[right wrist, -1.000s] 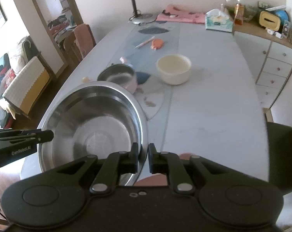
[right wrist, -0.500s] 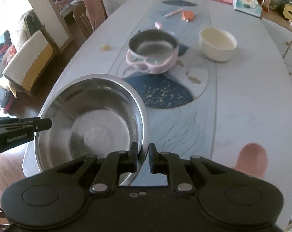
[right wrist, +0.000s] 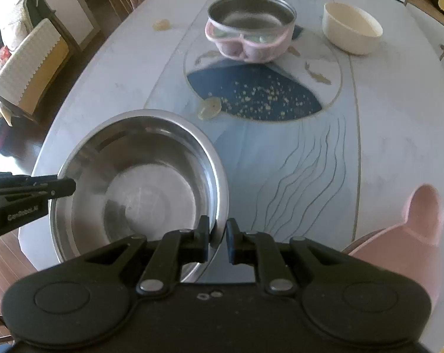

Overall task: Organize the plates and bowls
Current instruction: 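Carry the steel bowl with both grippers toward the pink plate stack, then lower the steel bowl onto the pink plate and open both grippers, then move both grippers to the rim of the pink-handled steel pot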

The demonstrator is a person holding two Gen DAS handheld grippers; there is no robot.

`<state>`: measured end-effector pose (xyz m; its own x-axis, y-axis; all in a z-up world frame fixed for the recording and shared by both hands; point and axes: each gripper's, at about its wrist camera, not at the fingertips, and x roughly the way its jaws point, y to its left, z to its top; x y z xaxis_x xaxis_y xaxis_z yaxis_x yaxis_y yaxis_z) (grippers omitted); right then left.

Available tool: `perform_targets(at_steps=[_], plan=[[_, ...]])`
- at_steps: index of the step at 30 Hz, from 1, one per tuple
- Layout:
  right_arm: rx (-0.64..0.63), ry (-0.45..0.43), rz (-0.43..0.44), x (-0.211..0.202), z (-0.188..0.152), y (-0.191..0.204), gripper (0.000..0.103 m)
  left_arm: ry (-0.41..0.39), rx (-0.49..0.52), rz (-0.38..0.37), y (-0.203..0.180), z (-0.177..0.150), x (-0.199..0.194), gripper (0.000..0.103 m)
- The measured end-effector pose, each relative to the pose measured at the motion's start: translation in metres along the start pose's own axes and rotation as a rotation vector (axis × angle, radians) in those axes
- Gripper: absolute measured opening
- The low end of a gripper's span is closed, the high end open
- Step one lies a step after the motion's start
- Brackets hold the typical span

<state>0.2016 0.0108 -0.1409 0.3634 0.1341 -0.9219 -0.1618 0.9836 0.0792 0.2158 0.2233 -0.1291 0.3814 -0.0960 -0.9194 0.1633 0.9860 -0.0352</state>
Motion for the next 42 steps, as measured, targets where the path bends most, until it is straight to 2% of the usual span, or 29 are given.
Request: perform_targets(at_steps=[7, 11, 18, 26, 35, 36, 40, 42], plan=[[0.006, 0.003, -0.014, 0.007, -0.003, 0.004, 0.013, 0.001, 0.018, -0.017, 0.003, 0.001, 0.005, 0.013], [0.014, 0.006, -0.012, 0.007, -0.003, 0.006, 0.019, 0.001, 0.025, -0.029, 0.005, 0.001, 0.004, 0.013], [0.035, -0.008, -0.028, -0.002, -0.004, 0.005, 0.024, -0.021, 0.053, -0.034, 0.006, 0.000, -0.001, 0.013], [0.045, -0.066, 0.004, -0.030, -0.001, 0.003, 0.033, -0.053, 0.083, -0.063, 0.009, 0.005, -0.018, 0.013], [0.013, -0.156, 0.032, -0.066, 0.005, 0.002, 0.042, -0.134, 0.106, -0.116, 0.009, 0.022, -0.052, 0.015], [0.011, -0.169, 0.031, -0.071, 0.007, 0.001, 0.043, -0.144, 0.110, -0.119, 0.007, 0.025, -0.056, 0.016], [0.018, -0.214, 0.026, -0.088, 0.016, -0.007, 0.052, -0.192, 0.123, -0.127, -0.002, 0.036, -0.070, 0.033], [0.022, -0.234, 0.022, -0.094, 0.022, -0.012, 0.055, -0.214, 0.123, -0.128, -0.006, 0.042, -0.075, 0.052]])
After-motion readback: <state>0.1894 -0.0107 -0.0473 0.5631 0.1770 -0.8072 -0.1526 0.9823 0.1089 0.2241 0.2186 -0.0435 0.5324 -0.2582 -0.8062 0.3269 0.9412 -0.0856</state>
